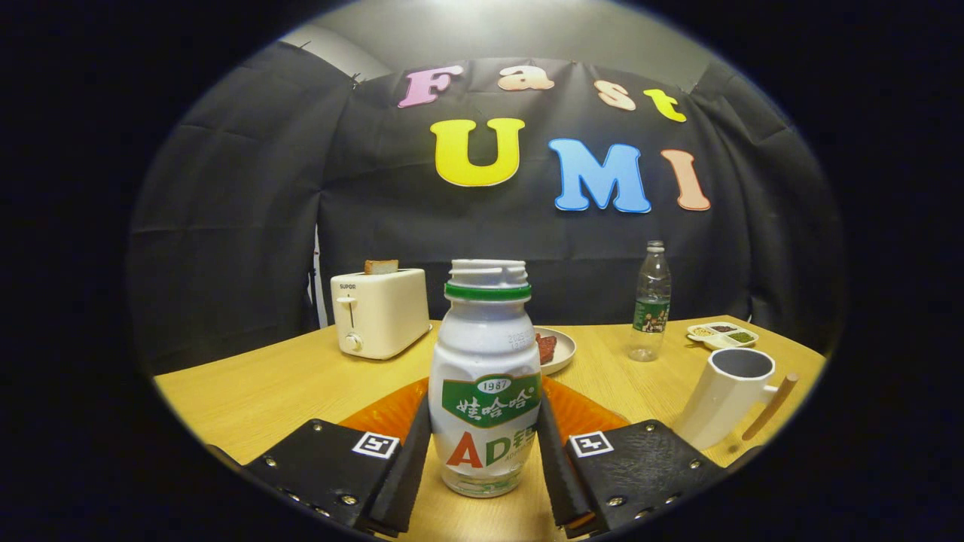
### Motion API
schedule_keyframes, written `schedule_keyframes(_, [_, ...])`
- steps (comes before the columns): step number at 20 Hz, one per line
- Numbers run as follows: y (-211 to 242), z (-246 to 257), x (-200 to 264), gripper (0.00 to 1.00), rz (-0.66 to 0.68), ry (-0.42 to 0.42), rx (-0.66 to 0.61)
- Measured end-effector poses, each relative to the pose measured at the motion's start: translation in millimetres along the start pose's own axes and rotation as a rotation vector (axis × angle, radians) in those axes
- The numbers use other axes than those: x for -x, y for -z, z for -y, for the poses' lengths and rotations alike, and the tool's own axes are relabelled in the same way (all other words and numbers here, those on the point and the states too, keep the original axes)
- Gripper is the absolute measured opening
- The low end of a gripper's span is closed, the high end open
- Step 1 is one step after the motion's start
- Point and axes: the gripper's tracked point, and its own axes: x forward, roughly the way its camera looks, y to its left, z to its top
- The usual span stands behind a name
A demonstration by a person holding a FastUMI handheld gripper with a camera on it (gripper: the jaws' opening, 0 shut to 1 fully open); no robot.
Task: Take the bottle from table, then pour the juice into the cup, finally place the bottle on the coaster
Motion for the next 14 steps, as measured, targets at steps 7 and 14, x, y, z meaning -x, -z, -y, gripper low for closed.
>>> schedule_keyframes(7, [-18, 15, 18, 0.68, -0.020, 0.052, -0.045])
schedule_keyframes(14, [-39, 34, 35, 0.67, -0.003, 0.091, -0.125])
